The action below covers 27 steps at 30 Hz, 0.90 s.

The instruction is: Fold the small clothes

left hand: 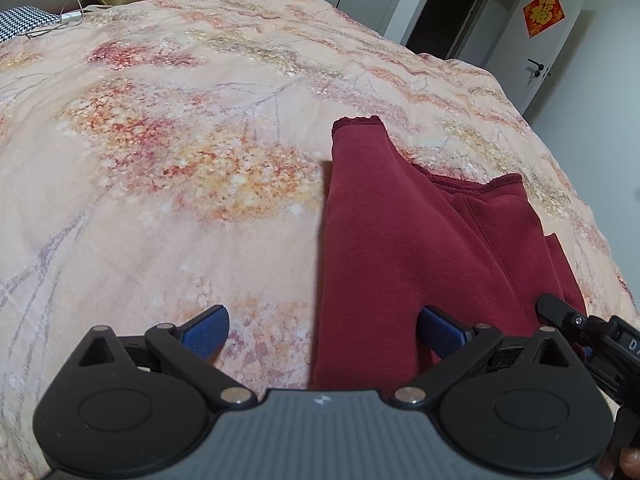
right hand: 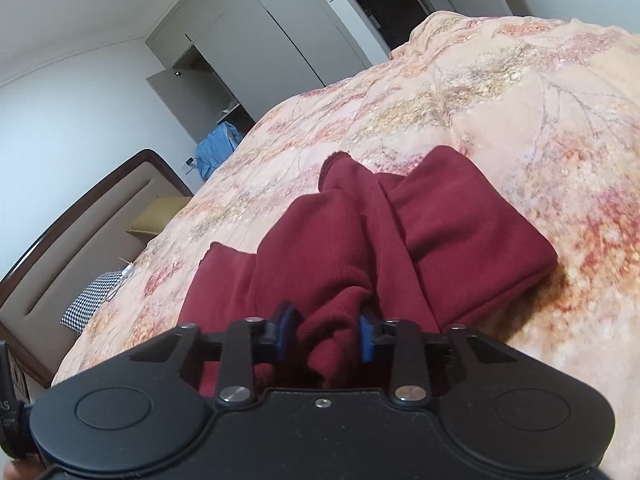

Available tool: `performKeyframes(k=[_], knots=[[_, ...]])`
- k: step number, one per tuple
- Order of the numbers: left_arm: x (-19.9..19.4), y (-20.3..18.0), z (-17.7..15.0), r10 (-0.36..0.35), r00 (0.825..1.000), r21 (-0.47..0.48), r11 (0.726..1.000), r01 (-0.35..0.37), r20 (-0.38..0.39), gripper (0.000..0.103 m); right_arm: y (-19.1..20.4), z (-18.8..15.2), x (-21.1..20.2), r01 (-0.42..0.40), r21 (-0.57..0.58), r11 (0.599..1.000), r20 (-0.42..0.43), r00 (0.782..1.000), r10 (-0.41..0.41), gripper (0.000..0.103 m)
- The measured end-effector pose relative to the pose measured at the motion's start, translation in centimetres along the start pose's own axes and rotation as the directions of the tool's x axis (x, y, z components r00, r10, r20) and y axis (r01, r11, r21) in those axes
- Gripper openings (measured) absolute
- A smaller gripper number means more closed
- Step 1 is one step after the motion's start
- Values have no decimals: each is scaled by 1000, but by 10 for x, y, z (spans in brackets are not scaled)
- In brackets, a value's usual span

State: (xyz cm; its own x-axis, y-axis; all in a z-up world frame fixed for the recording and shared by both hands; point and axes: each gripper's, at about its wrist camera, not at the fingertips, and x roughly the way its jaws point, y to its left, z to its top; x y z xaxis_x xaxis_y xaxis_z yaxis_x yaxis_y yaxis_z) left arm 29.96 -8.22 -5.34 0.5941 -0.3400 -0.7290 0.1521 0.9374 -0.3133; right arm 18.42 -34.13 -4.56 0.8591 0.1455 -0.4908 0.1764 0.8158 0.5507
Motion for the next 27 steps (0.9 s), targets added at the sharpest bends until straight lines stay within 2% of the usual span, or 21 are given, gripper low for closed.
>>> performKeyframes(k=[3,8,12,14,16,19,21,23,25,26,27], knots=[[0,0,0,3,1000,4,1000,-3,0,103,5,5,5,14,-40,999,10,1000,-14,21],[1,-12,6,27,1000,23,999,-27,-8,103,20,34,3,-15,-210,978,66,997,29,15],[-5,-35,16,-24,1000,30,999,23,20,103,23,62,-24,-3,-306,952,166,985,56,15],[-7,-47,19,-45,998,41,998,44,32,103,14,68,-36,37,-312,949,205,978,30,15],[-2,-55,18,-61,998,53,997,59,27,103,-3,68,-35,75,-277,958,195,981,-21,15],[14,-58,11,-44,999,52,998,46,-29,103,-35,54,-18,121,-196,973,96,990,-103,16],[24,-52,2,-37,998,41,998,39,-59,103,-46,41,-12,135,-156,978,51,990,-128,22],[23,-43,-1,-53,997,14,998,54,-56,103,-47,32,-18,127,-139,982,67,991,-119,29],[20,-38,2,-59,997,-7,998,58,-57,103,-44,27,-27,124,-151,981,86,990,-112,43],[19,-36,2,-58,997,-13,998,57,-58,103,-42,25,-33,121,-163,979,94,990,-107,55],[17,-36,4,-57,997,-16,998,56,-58,103,-41,23,-39,113,-178,978,101,990,-96,62]])
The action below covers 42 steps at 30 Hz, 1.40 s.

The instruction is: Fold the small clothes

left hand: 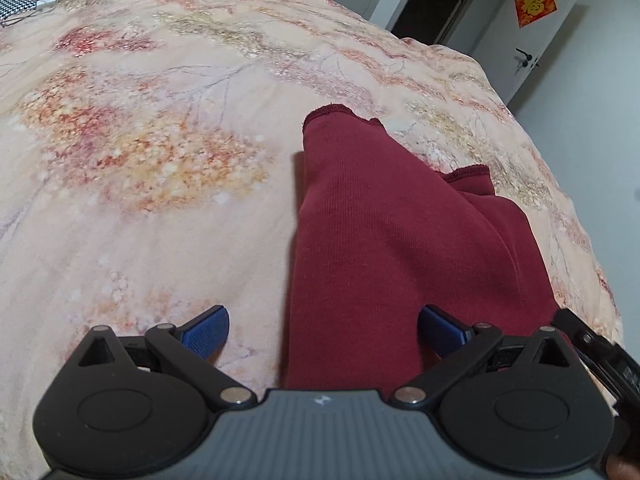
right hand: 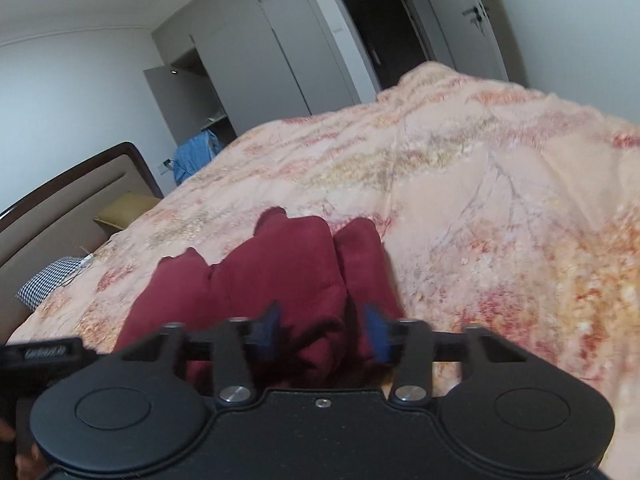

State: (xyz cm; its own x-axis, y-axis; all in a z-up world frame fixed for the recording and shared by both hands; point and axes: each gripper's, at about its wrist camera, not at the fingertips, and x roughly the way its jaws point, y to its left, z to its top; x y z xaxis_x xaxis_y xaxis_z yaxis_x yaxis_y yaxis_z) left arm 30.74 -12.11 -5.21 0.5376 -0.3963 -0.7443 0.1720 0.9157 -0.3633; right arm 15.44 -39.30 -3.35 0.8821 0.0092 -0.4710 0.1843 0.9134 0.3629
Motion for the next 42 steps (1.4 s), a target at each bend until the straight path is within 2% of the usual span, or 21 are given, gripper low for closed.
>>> performKeyframes(k=[6,10,14,16,18,19,22,25,27,29,31,32,34,36,37,38,42], knots=[[-10,1,1,7,1000,-13,1000,-7,1,103,12,-14,-48,-85,-191,978,-38,996,79,75],[-13,5,-1,5,1000,-37,999,-5,-2,103,36,-37,-57,-158,-310,937,-111,985,130,72],[-15,6,-2,9,1000,-52,999,-9,-5,103,54,-50,-39,-235,-294,927,-163,967,194,57],[-16,6,-2,13,1000,-51,999,-14,-7,103,60,-53,-22,-219,-304,927,-192,967,166,45],[-19,4,-2,17,1000,-45,999,-17,-6,103,65,-54,-15,-194,-348,917,-194,972,132,10],[-21,3,-2,16,1000,-40,999,-17,-3,103,67,-52,-17,-182,-381,906,-174,977,123,4],[-26,1,-1,16,1000,-28,999,-16,3,103,76,-46,-33,-94,-512,854,-63,995,72,1],[-26,0,-3,2,1000,-20,1000,-2,2,103,79,-46,-45,-24,-603,798,1,1000,31,0],[-21,1,-7,10,1000,-13,1000,-10,-13,103,73,-48,-44,-13,-600,800,-14,1000,6,0],[-14,2,-12,17,999,-18,1000,-18,-36,103,63,-51,-40,-27,-569,822,-62,998,-10,0],[-11,5,-16,13,999,-28,1000,-14,-34,103,55,-51,-41,-24,-535,844,-85,996,-26,6],[-11,6,-16,13,999,-23,1000,-13,-30,103,51,-51,-44,-16,-520,854,-83,996,-31,16],[-10,5,-17,14,1000,-13,1000,-14,-25,103,42,-50,-52,6,-492,871,-67,997,-45,29],[-10,3,-18,20,1000,1,1000,-20,-21,103,37,-46,-54,39,-466,884,-45,997,-68,53],[-9,2,-19,24,1000,7,1000,-23,-18,103,33,-41,-53,49,-441,896,-39,997,-73,59],[-9,2,-19,26,1000,10,1000,-26,-16,103,27,-34,-52,47,-401,915,-33,997,-66,64],[-9,1,-19,26,1000,11,1000,-26,-16,103,4,4,-38,0,-188,982,-6,1000,-1,71]])
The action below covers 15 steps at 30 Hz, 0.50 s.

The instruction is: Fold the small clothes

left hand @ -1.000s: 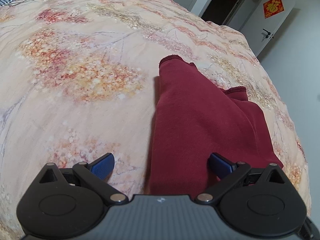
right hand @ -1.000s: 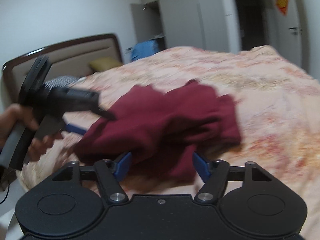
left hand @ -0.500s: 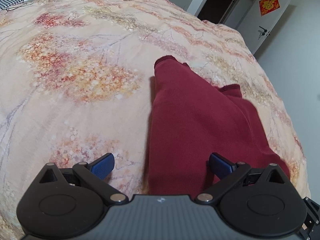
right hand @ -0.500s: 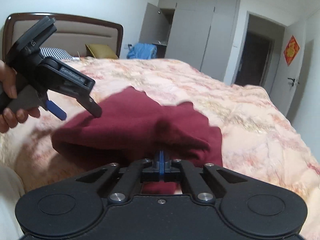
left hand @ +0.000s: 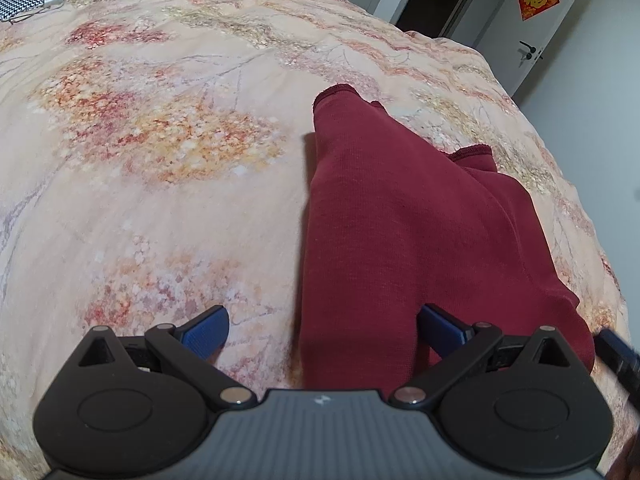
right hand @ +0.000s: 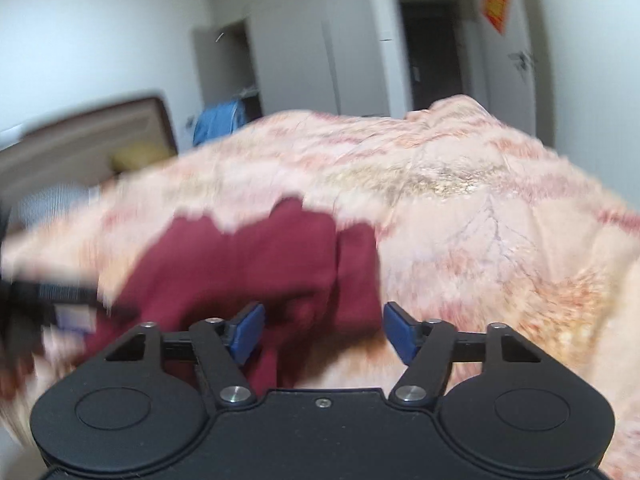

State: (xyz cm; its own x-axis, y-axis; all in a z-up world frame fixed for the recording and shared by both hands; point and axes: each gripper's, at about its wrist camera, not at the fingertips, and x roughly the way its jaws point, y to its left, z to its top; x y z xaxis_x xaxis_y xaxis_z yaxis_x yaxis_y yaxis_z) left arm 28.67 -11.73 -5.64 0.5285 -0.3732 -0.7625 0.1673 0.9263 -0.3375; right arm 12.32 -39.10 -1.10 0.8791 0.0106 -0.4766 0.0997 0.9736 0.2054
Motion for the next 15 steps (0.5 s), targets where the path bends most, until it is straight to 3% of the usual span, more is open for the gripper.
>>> performKeyframes(k=[3,7,8,10,11,12,15], knots=[[-1,-2,2,5,1000,9,1000,-5,-5,103,-11,20,29,-38,94,995,-10,999,39,71],[-1,-5,5,18,1000,29,999,-17,-8,103,-8,29,73,-16,82,996,-75,997,22,62],[-1,-6,5,19,1000,32,999,-19,-8,103,-6,29,81,-15,80,997,-93,995,22,56],[-1,-6,7,20,1000,36,999,-20,-8,103,-1,26,90,-30,58,998,-111,993,37,35],[-1,-7,8,20,1000,36,999,-19,-9,103,1,25,92,-42,48,998,-115,992,47,16],[-1,-7,8,20,1000,36,999,-19,-10,103,1,24,93,-37,42,998,-111,993,42,8],[-4,-10,11,16,1000,48,999,-16,-6,103,-5,30,82,-22,43,999,-58,998,24,5]])
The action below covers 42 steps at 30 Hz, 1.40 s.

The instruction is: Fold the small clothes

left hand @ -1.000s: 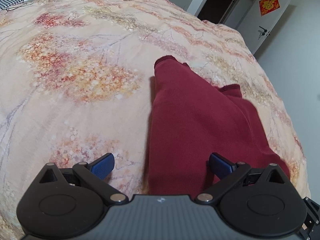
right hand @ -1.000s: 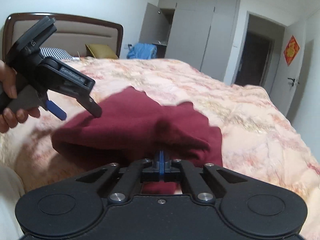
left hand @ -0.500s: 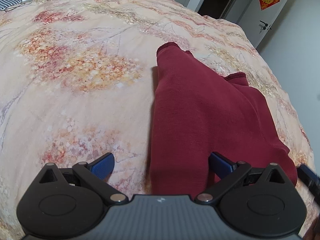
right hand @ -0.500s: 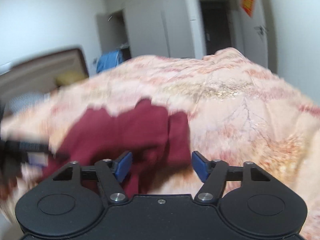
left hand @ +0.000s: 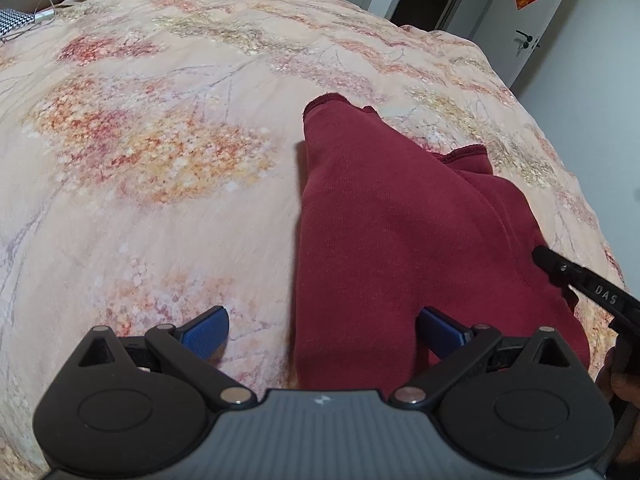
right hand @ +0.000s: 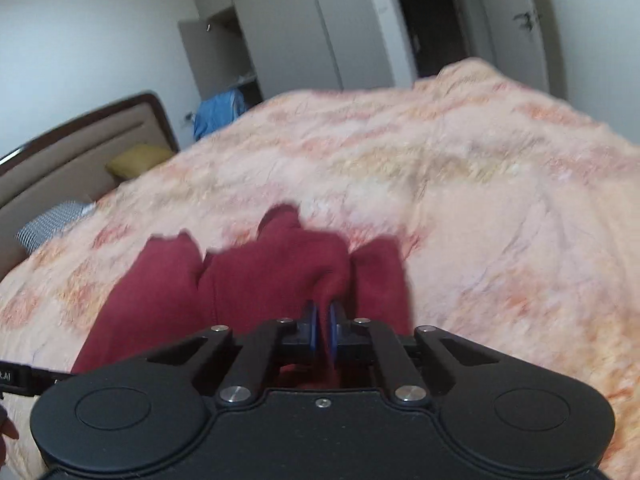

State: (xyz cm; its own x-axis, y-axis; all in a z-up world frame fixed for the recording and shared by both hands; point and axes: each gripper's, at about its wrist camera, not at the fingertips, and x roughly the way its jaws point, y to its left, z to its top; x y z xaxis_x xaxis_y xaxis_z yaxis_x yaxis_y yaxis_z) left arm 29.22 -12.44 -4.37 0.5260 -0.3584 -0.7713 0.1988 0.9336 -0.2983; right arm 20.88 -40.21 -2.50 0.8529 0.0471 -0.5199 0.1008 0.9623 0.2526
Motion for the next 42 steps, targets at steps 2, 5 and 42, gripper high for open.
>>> performKeyframes(k=[2,5,42], knots=[[-6,-2,3,-17,1000,8,1000,17,17,103,-7,5,-10,26,17,1000,42,999,-27,4],[-11,-3,9,-38,998,13,999,37,47,103,-18,3,-9,74,34,997,32,997,-75,4],[33,4,27,-80,996,-6,997,81,29,102,-26,-18,16,-6,179,984,-58,998,17,53]])
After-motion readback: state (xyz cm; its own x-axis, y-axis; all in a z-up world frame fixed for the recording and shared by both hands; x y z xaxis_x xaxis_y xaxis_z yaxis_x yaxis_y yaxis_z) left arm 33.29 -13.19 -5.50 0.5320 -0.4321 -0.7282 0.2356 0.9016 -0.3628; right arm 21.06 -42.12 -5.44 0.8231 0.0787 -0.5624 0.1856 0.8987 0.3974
